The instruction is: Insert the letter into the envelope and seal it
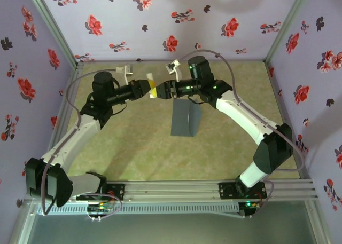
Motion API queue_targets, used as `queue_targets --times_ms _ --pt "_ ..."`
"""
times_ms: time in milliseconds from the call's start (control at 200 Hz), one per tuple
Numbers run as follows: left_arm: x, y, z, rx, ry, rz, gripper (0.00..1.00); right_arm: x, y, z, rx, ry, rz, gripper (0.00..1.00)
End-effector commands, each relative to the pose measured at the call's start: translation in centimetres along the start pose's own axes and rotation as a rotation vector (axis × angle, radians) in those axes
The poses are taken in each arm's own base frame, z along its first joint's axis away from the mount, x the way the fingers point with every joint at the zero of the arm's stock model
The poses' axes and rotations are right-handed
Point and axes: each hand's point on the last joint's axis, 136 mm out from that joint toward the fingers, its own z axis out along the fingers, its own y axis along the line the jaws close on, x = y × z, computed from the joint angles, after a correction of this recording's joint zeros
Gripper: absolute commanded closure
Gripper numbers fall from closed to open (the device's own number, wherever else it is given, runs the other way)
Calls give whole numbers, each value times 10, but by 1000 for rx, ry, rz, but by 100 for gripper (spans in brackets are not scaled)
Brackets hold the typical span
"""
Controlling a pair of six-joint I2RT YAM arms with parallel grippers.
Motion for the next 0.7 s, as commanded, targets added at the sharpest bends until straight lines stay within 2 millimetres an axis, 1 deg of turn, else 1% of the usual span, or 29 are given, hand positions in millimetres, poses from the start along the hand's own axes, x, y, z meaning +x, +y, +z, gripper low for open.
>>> queue_targets --times_ms 0,40,85,120,160,200,270,340,470,540,695 --pt "-18 36 -13 -237 -84 -24 100 -7 -8 -16 135 -39 -45 36" --pt "-22 52 -19 -341 -115 -43 100 -4 -17 -18 187 -33 -37 36" --pt "-29 66 -27 -443 -150 -50 100 0 -25 -18 238 -27 -33 35" --pt "-29 79 -34 -528 -166 -69 100 2 -31 -18 277 -20 -36 35" --pt "-31 88 -40 -597 -181 -80 100 6 -34 -15 311 -10 -44 35" --pt "-31 92 -42 -638 -186 -83 100 8 -37 -11 340 -3 -51 35" --pt "-30 92 -38 -652 -184 -74 100 12 -40 -1 371 12 -62 35" --pt "-26 89 -30 -634 -172 -72 100 14 -40 12 384 28 -75 36" --pt "-18 84 -17 -580 -153 -85 100 16 -33 36 358 53 -102 36" --pt "-16 79 -13 -543 -150 -96 100 17 -34 46 349 70 -105 36" --pt "-14 71 -7 -488 -141 -107 100 17 -39 59 354 93 -114 36"
